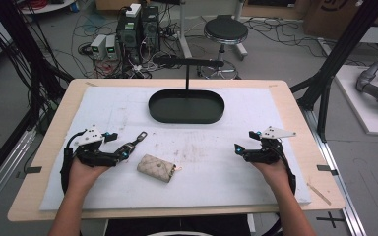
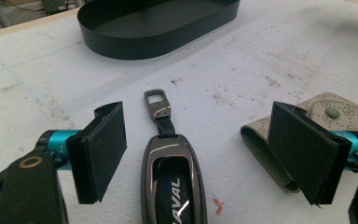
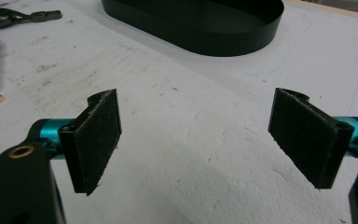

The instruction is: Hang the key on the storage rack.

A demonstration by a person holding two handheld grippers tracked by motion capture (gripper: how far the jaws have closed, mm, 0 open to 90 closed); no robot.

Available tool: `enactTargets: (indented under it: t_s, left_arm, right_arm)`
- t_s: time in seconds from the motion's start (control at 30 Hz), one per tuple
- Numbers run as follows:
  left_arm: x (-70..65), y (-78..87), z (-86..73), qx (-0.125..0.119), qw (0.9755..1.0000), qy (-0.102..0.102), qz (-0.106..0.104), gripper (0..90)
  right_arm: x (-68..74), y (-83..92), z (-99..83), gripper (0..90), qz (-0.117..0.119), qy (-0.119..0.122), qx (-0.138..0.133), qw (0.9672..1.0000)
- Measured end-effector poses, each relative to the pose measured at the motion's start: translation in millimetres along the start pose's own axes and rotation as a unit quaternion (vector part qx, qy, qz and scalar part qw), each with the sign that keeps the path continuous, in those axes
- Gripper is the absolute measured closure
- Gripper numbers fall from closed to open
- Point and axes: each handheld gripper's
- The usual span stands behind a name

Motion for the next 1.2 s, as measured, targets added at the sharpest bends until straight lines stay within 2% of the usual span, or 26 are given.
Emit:
enactTargets:
  t_s: [0.1,0.13,0.27,0.47,0.6,0.8,0.9,0.97,1.03,1.13,1.2]
  left_arm:
    - [0.6,-1.1,-0.2,0.002,1.0,0.0,0.001,19.8]
    - [0.5,-1.5,-0.4,0.001,0.9999,-0.003,0.014,19.8]
    - [-0.1,-4.4,-0.4,-0.001,0.9998,-0.006,0.021,19.8]
    - [-1.0,-12.1,-0.1,0.011,0.9998,-0.004,0.016,19.8]
    - [-1.2,-17.3,2.2,0.018,0.9995,-0.011,0.021,19.8]
    - [-4.2,-33.7,12.9,0.04,0.9987,-0.019,0.024,20.1]
    - [-4.6,-46.3,17.0,0.062,0.9973,-0.03,0.024,20.2]
    - [-2.7,-53.2,17.4,0.067,0.9971,-0.025,0.027,20.3]
    - [0.0,-59.2,14.6,0.078,0.9966,-0.011,0.025,20.9]
    - [2.9,-66.1,11.3,0.108,0.9938,-0.012,0.024,21.8]
    - [3.9,-67.5,12.3,0.109,0.9937,-0.014,0.023,25.7]
  right_arm:
    - [0.5,-0.7,-0.1,17.4,-0.001,0.0,0.003,1.0]
    - [0.8,-1.0,-0.1,17.4,0.0,-0.001,0.004,1.0]
    - [2.5,-1.8,-0.5,17.4,0.001,0.003,0.013,0.9999]
    - [8.3,-1.5,-1.4,17.4,0.001,0.006,0.015,0.9999]
    - [9.0,-2.0,-1.1,17.4,0.0,0.009,0.014,0.9999]
    - [7.7,-0.6,-1.3,17.3,0.002,0.007,0.013,0.9999]
    - [6.7,0.6,-1.6,17.4,0.002,0.002,0.01,0.9999]
    - [6.4,1.5,-1.7,17.4,0.0,0.002,0.009,1.0]
    - [6.0,2.5,-1.6,17.4,0.0,0.001,0.009,1.0]
    - [4.7,3.1,-1.8,17.4,-0.001,0.0,0.008,1.0]
    - [4.2,2.9,-2.0,17.3,-0.002,0.001,0.008,1.0]
Point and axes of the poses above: each handheld gripper's, and its own axes: y roughly backward along the jaws, z roughly out of its top, x roughly to its left, and after that the axes turned 12 degrees about z, right-handed
